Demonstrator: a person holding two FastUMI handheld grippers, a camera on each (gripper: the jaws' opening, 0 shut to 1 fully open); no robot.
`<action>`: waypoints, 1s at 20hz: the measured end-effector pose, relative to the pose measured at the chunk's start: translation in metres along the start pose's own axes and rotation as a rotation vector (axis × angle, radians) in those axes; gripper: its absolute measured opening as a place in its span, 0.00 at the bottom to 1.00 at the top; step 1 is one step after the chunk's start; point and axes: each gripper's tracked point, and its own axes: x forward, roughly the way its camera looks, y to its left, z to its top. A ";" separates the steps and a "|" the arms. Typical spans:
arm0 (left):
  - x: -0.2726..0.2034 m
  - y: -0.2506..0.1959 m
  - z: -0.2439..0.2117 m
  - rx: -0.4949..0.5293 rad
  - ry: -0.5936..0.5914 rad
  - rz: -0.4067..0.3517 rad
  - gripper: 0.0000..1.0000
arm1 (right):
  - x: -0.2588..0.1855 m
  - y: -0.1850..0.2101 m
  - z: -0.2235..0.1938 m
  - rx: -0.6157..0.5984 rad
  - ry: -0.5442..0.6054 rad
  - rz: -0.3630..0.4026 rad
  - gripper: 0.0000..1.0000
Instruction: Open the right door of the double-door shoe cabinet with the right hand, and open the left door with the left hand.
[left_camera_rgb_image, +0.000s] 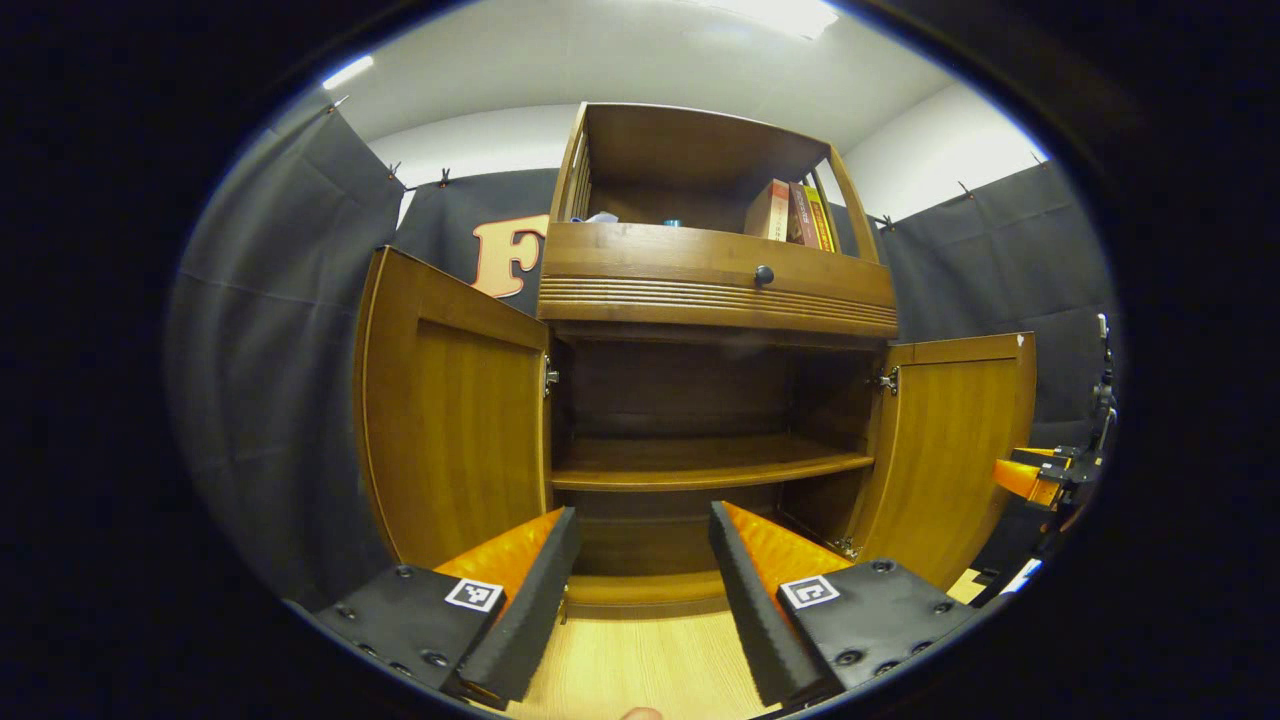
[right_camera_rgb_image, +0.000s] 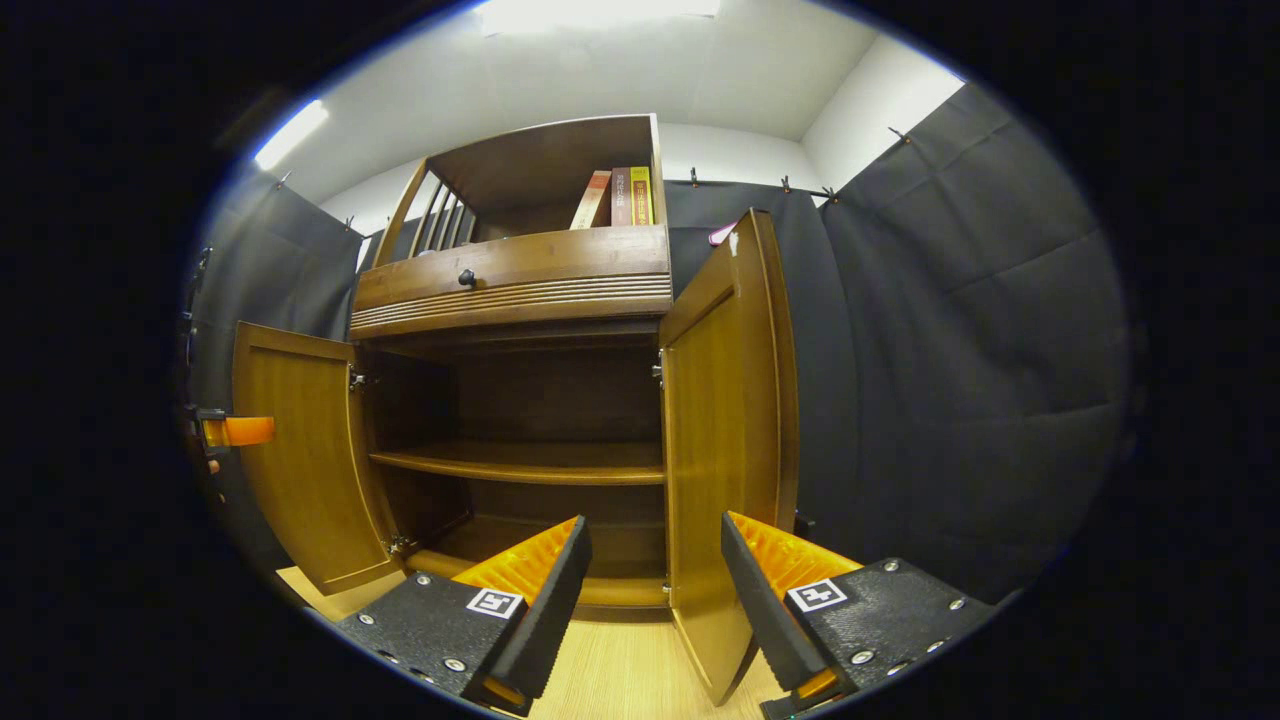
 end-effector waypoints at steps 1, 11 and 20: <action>0.001 0.001 0.000 0.006 0.001 0.007 0.92 | 0.002 0.003 0.000 -0.001 0.002 0.008 0.81; 0.008 0.018 -0.009 0.037 -0.001 0.068 0.98 | 0.010 0.021 -0.008 -0.011 0.014 0.053 0.81; 0.005 0.020 -0.018 0.030 0.011 0.064 0.97 | 0.016 0.026 -0.014 -0.015 0.026 0.060 0.81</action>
